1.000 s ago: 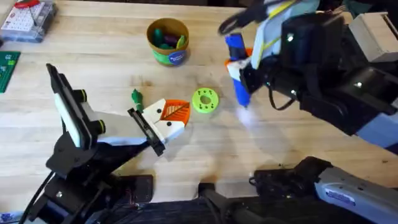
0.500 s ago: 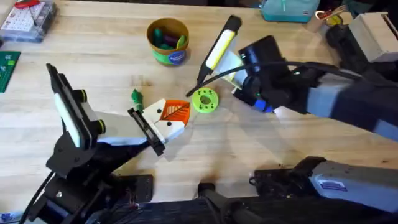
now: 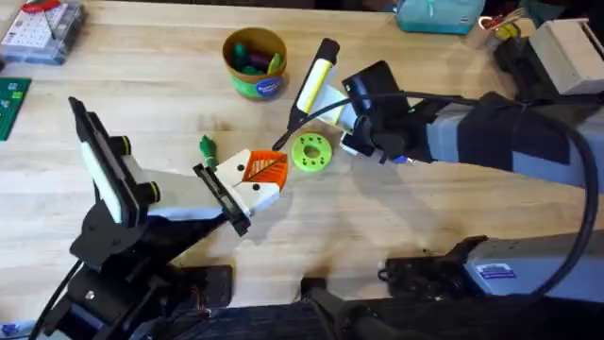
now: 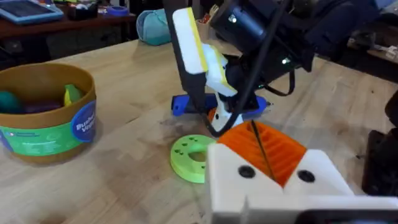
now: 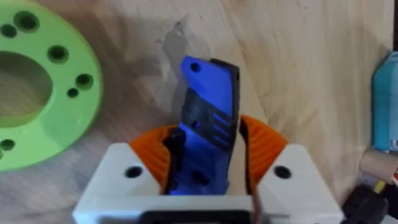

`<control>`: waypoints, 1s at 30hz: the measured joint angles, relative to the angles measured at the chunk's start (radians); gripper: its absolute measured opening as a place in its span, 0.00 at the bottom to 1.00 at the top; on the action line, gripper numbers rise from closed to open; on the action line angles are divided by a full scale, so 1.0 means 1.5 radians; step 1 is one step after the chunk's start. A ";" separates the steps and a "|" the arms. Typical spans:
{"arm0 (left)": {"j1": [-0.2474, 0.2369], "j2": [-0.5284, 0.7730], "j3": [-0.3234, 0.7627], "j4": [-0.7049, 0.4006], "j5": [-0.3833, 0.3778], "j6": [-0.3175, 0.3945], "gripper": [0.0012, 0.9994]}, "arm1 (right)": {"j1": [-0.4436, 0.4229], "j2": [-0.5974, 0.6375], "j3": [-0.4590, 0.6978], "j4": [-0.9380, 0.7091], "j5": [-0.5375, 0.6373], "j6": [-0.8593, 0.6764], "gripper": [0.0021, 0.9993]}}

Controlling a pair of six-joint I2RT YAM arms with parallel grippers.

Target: Pick up the gripper from the table and insert it into the empty holder that is missing its gripper. Then pick up a screw, insert it into the mounting hole, and use the screwdriver to tighten it. Finally, clean up the table by picking up the vegetable and placing it into the bucket.

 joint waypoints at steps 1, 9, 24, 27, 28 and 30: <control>0.000 0.000 0.000 0.000 -0.001 0.000 0.01 | -0.001 0.001 0.002 0.004 0.006 -0.002 0.64; 0.000 0.000 0.000 0.000 -0.002 0.000 0.01 | -0.009 -0.009 0.018 -0.016 0.033 -0.002 0.99; 0.000 0.000 0.000 -0.001 -0.003 0.000 0.01 | 0.002 -0.344 -0.008 -0.159 -0.047 0.279 0.99; 0.000 0.000 0.000 -0.001 -0.003 0.000 0.01 | 0.007 -0.432 -0.008 -0.184 -0.066 0.337 0.99; 0.000 0.000 0.000 -0.002 -0.003 0.000 0.01 | 0.010 -0.459 -0.008 -0.193 -0.074 0.353 0.99; 0.000 0.000 0.000 -0.002 -0.003 0.000 0.01 | 0.013 -0.507 -0.008 -0.206 -0.089 0.380 0.99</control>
